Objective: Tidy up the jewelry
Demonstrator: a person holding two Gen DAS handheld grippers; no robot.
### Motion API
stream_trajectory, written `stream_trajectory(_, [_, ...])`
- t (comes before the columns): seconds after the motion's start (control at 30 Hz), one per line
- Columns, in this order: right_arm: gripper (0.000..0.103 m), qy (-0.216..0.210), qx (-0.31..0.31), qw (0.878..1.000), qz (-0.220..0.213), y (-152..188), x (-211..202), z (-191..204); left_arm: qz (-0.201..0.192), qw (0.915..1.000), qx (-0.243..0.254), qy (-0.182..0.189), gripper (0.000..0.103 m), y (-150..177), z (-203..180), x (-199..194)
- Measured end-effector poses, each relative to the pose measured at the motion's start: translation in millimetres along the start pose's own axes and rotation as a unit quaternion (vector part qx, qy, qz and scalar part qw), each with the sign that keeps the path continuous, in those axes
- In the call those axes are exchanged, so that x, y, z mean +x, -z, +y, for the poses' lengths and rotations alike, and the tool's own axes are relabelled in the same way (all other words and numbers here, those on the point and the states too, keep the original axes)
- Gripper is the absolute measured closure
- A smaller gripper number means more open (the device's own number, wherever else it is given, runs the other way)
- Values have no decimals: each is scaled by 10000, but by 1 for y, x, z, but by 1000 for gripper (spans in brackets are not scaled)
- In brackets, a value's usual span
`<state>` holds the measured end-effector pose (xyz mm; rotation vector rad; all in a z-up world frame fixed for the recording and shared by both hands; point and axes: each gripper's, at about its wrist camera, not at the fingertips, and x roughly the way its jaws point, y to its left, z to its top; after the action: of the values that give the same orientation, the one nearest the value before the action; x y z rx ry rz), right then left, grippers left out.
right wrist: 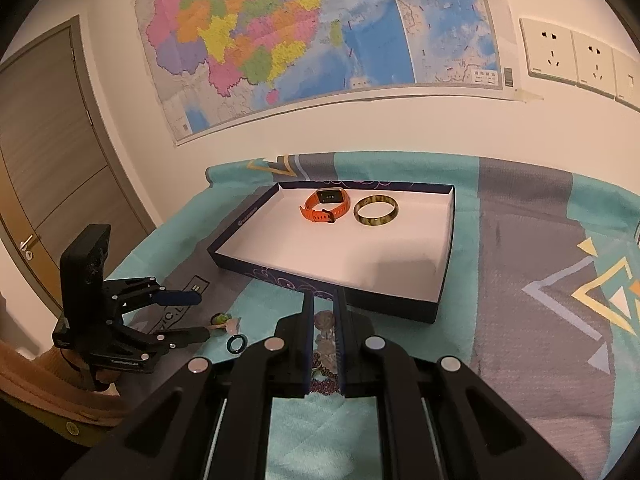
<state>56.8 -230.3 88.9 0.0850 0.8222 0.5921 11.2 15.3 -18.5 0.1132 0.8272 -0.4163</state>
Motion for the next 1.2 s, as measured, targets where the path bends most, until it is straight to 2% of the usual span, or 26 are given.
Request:
stream_trajectory(0.47, [95, -20, 115, 9999, 26, 1, 4, -4, 70, 9997, 135, 183, 51, 1, -10, 8])
stream_trajectory(0.63, [95, -32, 145, 9999, 17, 2, 4, -4, 104, 9997, 100, 189, 59, -1, -9, 11])
stream_trajectory(0.7, [95, -47, 155, 9999, 20, 3, 4, -5, 126, 9997, 67, 211, 68, -2, -8, 12])
stream_trajectory(0.83, [95, -50, 173, 9998, 21, 4, 4, -4, 128, 9997, 101, 189, 74, -3, -10, 13])
stream_trajectory(0.9, [95, -56, 170, 9998, 18, 4, 4, -4, 129, 9997, 142, 175, 87, -5, -11, 13])
stream_trajectory(1.07, [95, -58, 160, 9999, 20, 4, 5, -3, 170, 9997, 124, 120, 90, -7, -12, 16])
stream_trajectory(1.17, [95, -63, 158, 9999, 18, 3, 5, -3, 132, 9997, 71, 181, 98, -7, -11, 13])
stream_trajectory(1.2, [95, -68, 157, 9999, 12, 3, 5, -2, 111, 9997, 46, 229, 98, -8, -11, 11])
